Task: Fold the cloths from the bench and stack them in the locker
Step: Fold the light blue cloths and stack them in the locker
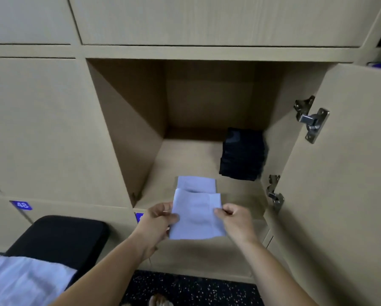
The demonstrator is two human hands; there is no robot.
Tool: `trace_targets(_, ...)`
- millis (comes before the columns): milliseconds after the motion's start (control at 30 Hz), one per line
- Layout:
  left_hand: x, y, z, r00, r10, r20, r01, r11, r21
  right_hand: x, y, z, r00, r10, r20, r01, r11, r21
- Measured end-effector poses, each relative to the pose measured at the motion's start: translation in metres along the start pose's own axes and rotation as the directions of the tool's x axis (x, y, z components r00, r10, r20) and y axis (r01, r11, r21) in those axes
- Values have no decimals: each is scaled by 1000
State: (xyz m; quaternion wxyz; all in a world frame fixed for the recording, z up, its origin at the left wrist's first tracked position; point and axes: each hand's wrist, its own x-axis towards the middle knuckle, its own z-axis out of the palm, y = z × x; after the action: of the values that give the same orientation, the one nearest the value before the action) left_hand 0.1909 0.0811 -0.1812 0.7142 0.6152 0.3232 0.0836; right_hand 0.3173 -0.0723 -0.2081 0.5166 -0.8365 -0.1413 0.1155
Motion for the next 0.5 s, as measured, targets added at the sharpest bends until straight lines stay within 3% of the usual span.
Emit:
trace_targets(67,13,6,6,999,46,28,-47,999,16,14,-1,-3,1000,15,-27,-14,999,36)
trace_targets(233,75,32,14,984,154,-86,-146,985,92,66,-20,-6,997,-16,-74,21,998,61)
trace_targets(500,130,23,15,974,187,-130,-161,969,186,112,-4,15,997,67,-34,-65,997,45)
